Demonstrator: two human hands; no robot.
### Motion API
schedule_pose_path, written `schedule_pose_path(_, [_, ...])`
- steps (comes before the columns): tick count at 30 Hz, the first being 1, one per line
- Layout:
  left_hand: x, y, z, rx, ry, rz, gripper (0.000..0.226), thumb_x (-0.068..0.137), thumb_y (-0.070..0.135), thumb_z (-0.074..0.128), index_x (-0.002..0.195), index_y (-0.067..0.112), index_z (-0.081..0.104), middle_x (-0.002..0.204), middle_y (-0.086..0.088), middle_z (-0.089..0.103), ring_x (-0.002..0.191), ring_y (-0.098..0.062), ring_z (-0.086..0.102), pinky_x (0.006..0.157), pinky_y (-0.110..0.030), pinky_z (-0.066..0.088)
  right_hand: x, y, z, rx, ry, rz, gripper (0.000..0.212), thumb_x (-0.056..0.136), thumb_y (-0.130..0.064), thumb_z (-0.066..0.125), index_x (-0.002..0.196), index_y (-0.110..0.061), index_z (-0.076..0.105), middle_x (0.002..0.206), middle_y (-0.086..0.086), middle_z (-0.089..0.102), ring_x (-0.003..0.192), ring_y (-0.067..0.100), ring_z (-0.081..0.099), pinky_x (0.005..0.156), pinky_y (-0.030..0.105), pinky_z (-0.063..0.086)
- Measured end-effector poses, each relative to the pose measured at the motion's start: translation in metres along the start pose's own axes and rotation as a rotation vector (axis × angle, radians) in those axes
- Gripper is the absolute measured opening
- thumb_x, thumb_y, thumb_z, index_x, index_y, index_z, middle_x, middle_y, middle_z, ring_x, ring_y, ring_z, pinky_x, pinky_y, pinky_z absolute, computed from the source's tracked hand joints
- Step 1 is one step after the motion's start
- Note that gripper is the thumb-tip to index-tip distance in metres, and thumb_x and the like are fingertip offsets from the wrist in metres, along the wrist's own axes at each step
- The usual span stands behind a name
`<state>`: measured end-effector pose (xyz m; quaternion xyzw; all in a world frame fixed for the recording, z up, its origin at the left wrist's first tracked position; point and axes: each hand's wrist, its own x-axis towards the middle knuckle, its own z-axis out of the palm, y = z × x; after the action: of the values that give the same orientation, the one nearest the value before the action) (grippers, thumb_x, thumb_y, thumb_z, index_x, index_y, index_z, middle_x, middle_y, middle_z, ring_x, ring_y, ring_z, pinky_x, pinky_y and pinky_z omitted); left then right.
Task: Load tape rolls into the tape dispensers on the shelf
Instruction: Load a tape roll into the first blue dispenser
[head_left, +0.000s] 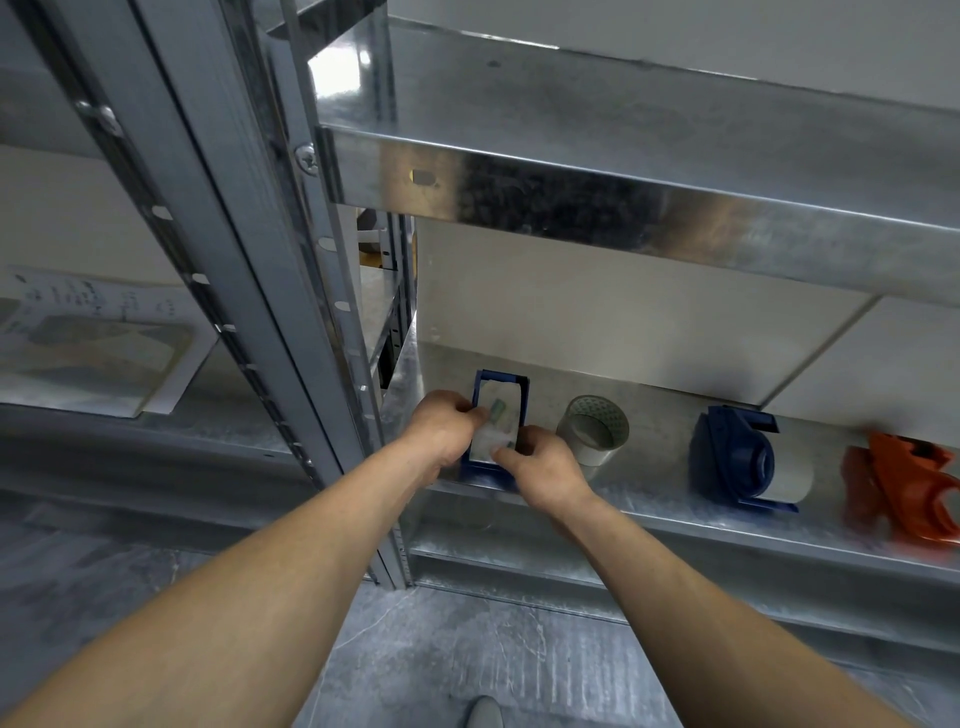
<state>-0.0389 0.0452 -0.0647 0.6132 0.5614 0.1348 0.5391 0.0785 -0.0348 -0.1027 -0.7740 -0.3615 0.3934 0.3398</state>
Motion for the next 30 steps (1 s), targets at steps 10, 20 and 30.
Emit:
schedule_pose_path(10, [0.001, 0.001, 0.003, -0.029, 0.011, -0.066, 0.038, 0.097, 0.048, 0.047, 0.092, 0.013, 0.062, 0.105, -0.017, 0.066, 0.097, -0.034, 0.062, 0.088, -0.053, 0.056, 0.006, 0.003, 0.0, 0.023, -0.027, -0.026, 0.025, 0.092, -0.044, 0.063, 0.095, -0.019, 0.067, 0.085, -0.005, 0.069, 0.081, 0.017, 0.064, 0.076, 0.034, 0.052])
schedule_pose_path(20, [0.003, 0.003, 0.005, -0.219, -0.063, -0.081, 0.037, 0.09, 0.038, 0.062, 0.115, 0.011, 0.064, 0.12, -0.004, 0.065, 0.11, -0.028, 0.059, 0.097, -0.05, 0.049, 0.014, 0.0, 0.0, 0.025, 0.016, -0.002, 0.057, 0.09, -0.06, 0.053, 0.091, -0.004, 0.064, 0.072, 0.005, 0.062, 0.068, 0.021, 0.056, 0.064, 0.034, 0.044])
schedule_pose_path(30, [0.008, -0.002, 0.008, -0.083, -0.008, -0.011, 0.042, 0.095, 0.041, 0.051, 0.096, 0.001, 0.066, 0.093, -0.014, 0.065, 0.088, -0.028, 0.06, 0.079, -0.037, 0.046, 0.017, -0.012, 0.008, 0.165, 0.042, 0.148, 0.07, 0.075, -0.079, 0.047, 0.075, -0.011, 0.063, 0.056, 0.002, 0.046, 0.062, 0.024, 0.05, 0.063, 0.04, 0.045])
